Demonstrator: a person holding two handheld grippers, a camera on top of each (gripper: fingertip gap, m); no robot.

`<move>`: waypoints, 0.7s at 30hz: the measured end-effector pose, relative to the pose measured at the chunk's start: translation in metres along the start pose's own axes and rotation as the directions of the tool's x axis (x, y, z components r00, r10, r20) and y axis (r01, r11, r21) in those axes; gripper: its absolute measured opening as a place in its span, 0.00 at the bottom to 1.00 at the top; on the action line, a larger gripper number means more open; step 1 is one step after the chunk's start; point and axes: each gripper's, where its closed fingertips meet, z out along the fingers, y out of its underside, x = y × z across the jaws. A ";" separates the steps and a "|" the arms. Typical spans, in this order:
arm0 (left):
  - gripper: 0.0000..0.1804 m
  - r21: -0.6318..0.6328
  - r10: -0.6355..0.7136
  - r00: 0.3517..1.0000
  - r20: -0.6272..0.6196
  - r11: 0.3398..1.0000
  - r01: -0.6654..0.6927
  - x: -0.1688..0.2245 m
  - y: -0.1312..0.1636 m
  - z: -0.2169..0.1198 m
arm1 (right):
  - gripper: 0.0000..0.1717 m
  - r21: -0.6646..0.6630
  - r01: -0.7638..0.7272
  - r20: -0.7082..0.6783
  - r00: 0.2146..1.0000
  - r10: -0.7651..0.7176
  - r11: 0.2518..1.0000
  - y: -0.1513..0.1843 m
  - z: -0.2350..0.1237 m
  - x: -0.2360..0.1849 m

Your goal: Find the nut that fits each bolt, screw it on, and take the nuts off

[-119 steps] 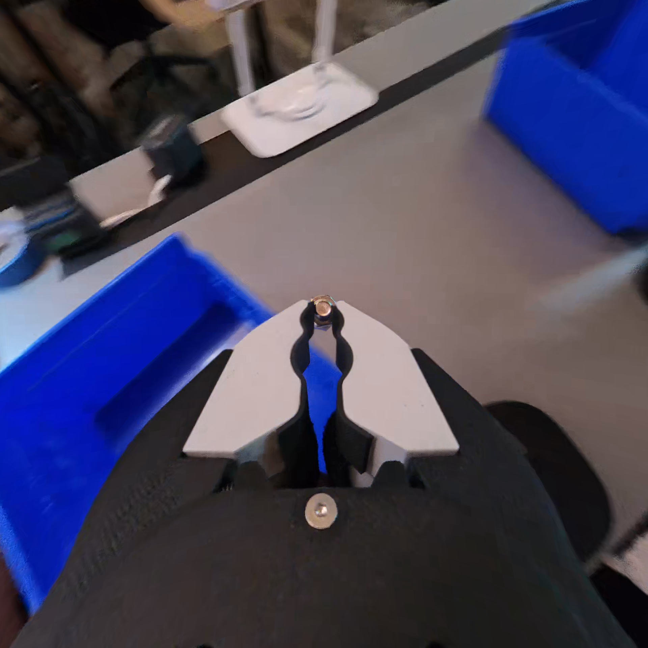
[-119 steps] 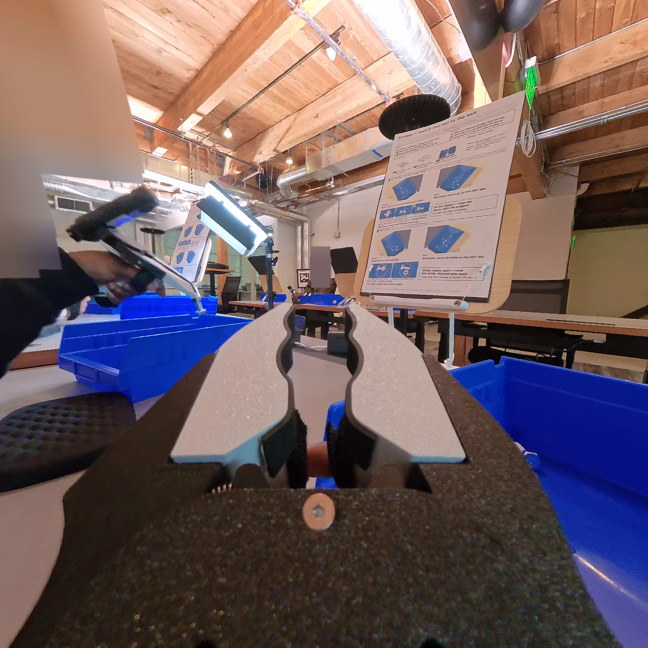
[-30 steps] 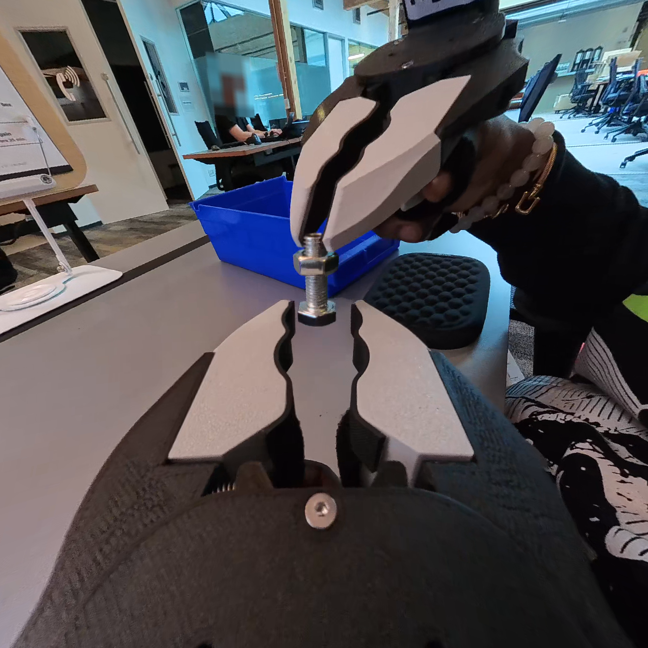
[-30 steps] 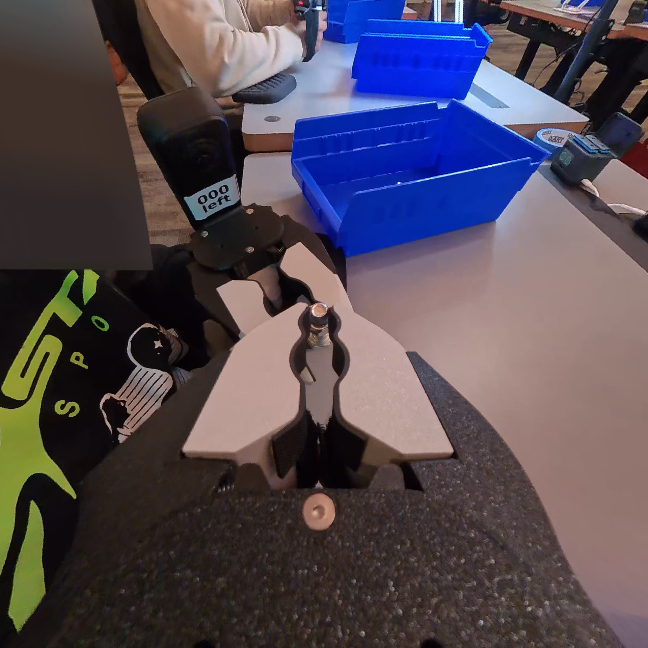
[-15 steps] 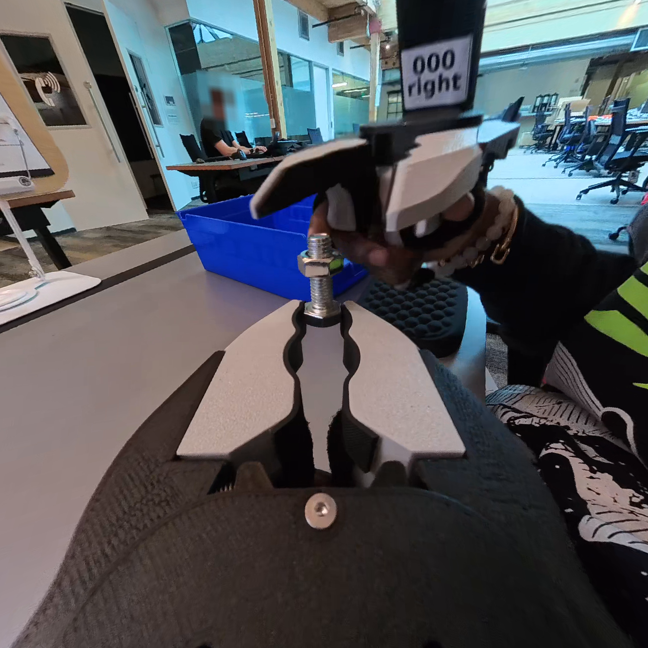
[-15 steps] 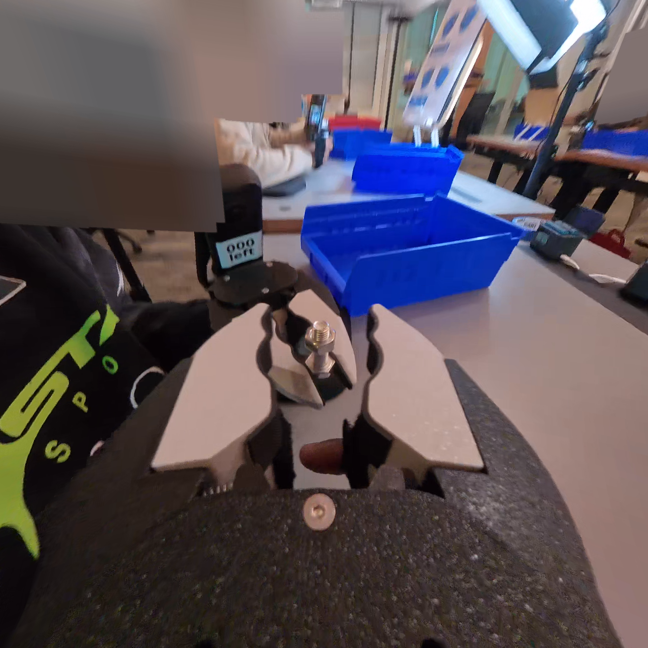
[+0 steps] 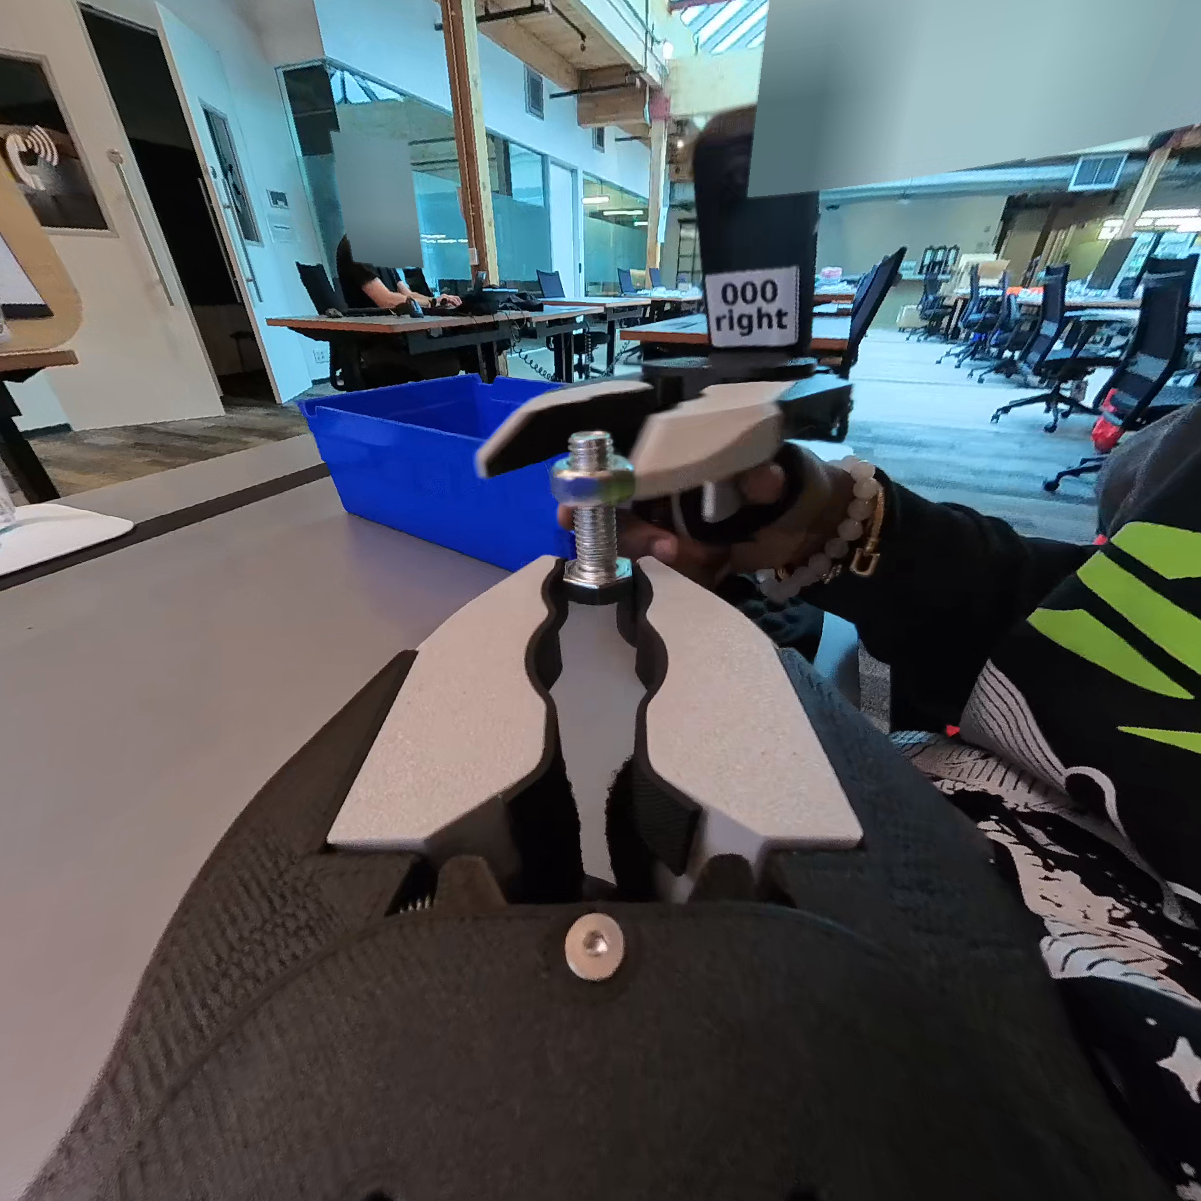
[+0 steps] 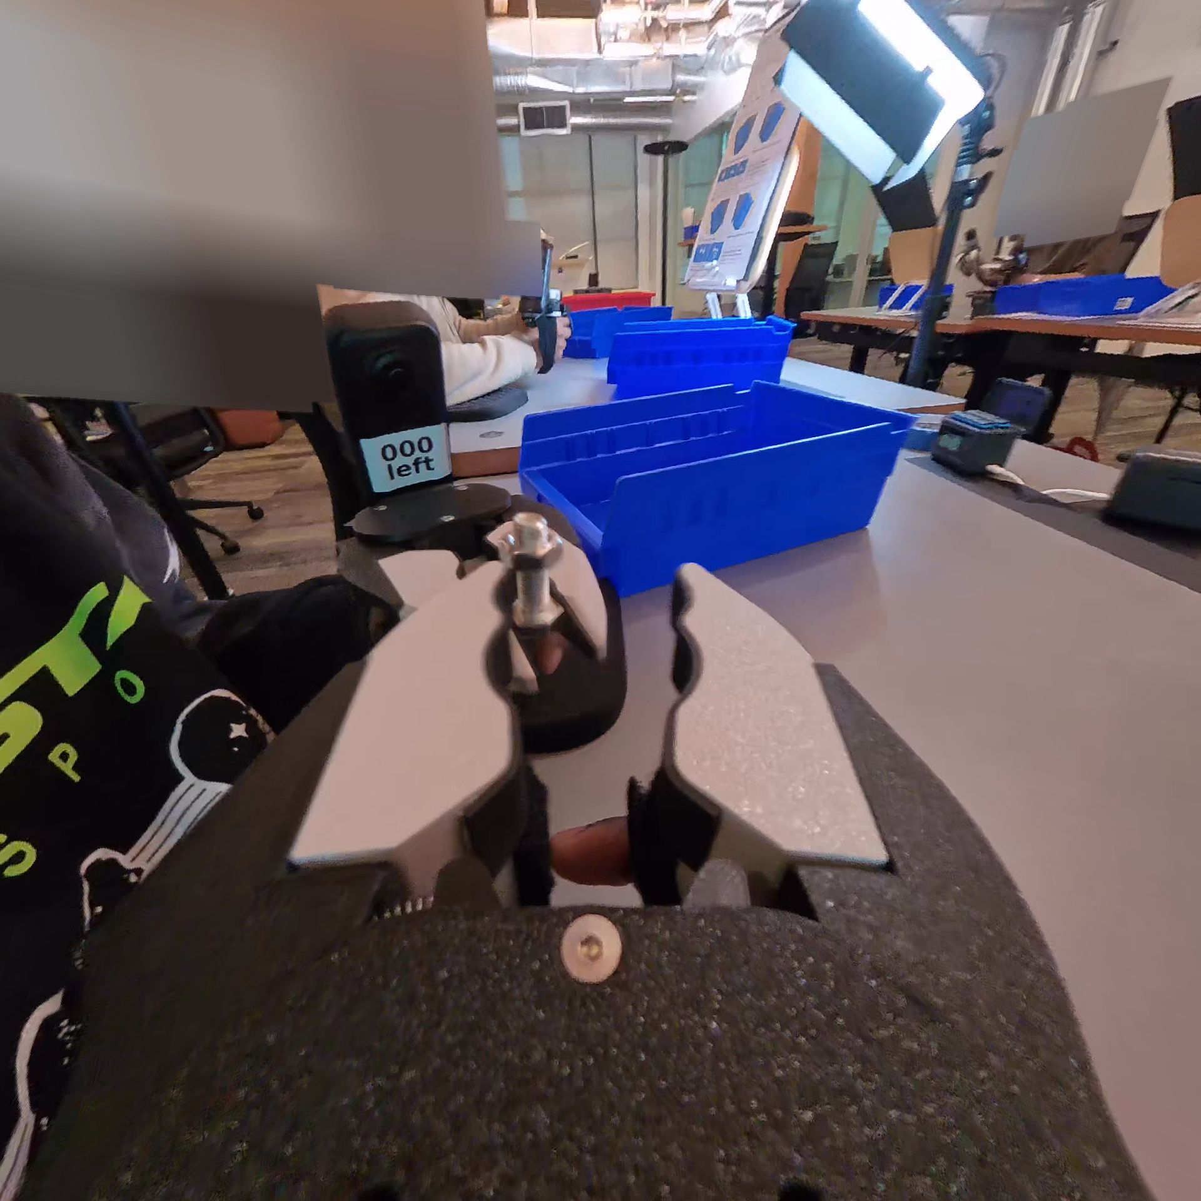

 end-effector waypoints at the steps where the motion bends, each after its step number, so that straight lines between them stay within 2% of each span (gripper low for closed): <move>1: 0.10 0.009 -0.003 1.000 -0.009 1.000 0.003 0.001 -0.001 -0.001 | 0.14 0.010 -0.004 -0.049 0.999 0.004 1.000 0.000 -0.007 0.009; 2: 0.10 0.011 -0.002 1.000 -0.005 1.000 0.002 0.000 -0.001 -0.001 | 0.13 0.018 -0.003 -0.091 0.996 0.004 1.000 0.000 -0.012 0.018; 4: 0.10 0.004 0.002 1.000 -0.003 1.000 -0.002 0.000 0.000 0.000 | 0.13 0.030 -0.007 -0.084 0.996 0.010 1.000 0.000 -0.018 0.019; 7: 0.10 -0.008 0.003 1.000 -0.007 1.000 -0.003 0.001 0.002 0.001 | 0.23 0.071 -0.012 0.003 1.000 0.012 0.997 -0.006 -0.013 0.002; 10: 0.10 -0.016 0.008 1.000 -0.011 1.000 -0.008 0.002 0.003 0.001 | 0.31 0.034 0.021 0.039 0.999 -0.023 0.999 -0.002 0.000 -0.009; 16: 0.10 -0.032 0.029 0.999 -0.020 0.999 -0.029 0.005 0.005 0.003 | 0.30 0.048 0.025 0.019 0.999 -0.026 0.999 -0.004 0.017 -0.011; 21: 0.10 -0.017 0.011 1.000 -0.022 1.000 -0.011 0.003 0.004 0.001 | 0.32 0.056 0.034 -0.009 0.999 -0.034 0.998 -0.004 -0.001 -0.002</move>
